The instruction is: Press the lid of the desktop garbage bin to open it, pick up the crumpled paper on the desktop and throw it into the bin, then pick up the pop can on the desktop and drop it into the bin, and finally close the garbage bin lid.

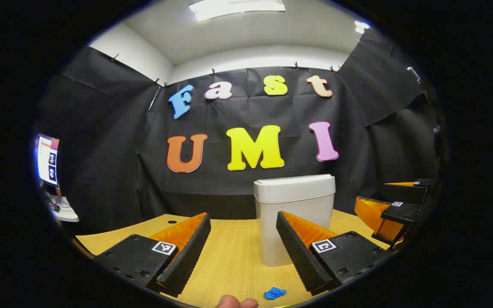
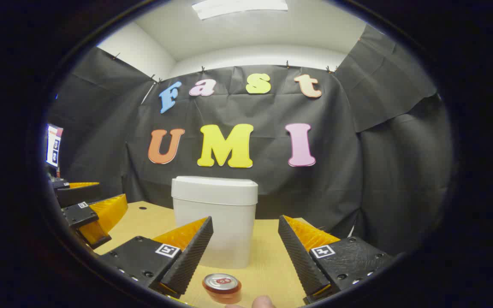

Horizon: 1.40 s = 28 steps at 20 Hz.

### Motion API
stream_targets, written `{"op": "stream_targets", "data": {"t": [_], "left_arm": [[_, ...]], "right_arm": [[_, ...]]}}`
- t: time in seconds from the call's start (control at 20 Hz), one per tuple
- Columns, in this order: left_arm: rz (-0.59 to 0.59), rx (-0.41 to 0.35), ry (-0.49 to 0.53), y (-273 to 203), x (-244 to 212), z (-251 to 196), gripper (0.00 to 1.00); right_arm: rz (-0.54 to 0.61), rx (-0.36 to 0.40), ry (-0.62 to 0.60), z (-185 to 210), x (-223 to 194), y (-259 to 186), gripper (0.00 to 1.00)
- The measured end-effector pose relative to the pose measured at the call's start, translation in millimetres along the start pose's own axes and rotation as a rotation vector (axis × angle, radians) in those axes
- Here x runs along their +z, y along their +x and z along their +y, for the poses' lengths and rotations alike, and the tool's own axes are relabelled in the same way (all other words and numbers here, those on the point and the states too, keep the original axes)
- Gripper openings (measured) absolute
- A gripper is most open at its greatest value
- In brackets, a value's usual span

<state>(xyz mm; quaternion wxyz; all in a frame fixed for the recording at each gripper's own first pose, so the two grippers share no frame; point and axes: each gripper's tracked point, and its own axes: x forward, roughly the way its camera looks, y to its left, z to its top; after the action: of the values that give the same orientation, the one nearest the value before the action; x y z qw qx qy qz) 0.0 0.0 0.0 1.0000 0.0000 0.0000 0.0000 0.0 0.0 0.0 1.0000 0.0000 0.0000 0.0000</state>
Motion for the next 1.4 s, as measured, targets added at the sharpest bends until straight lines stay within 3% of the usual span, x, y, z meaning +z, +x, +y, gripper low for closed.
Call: {"op": "stream_targets", "data": {"t": [1.05,1.4], "left_arm": [[0.009,0.023,-0.011,1.5,-4.8,6.7,0.99],[0.016,0.039,-0.006,2.8,-8.1,14.0,0.99]], "right_arm": [[-0.012,0.007,-0.007,-1.5,5.7,0.2,0.97],[-0.062,0.061,-0.028,1.3,59.6,27.8,0.95]]}}
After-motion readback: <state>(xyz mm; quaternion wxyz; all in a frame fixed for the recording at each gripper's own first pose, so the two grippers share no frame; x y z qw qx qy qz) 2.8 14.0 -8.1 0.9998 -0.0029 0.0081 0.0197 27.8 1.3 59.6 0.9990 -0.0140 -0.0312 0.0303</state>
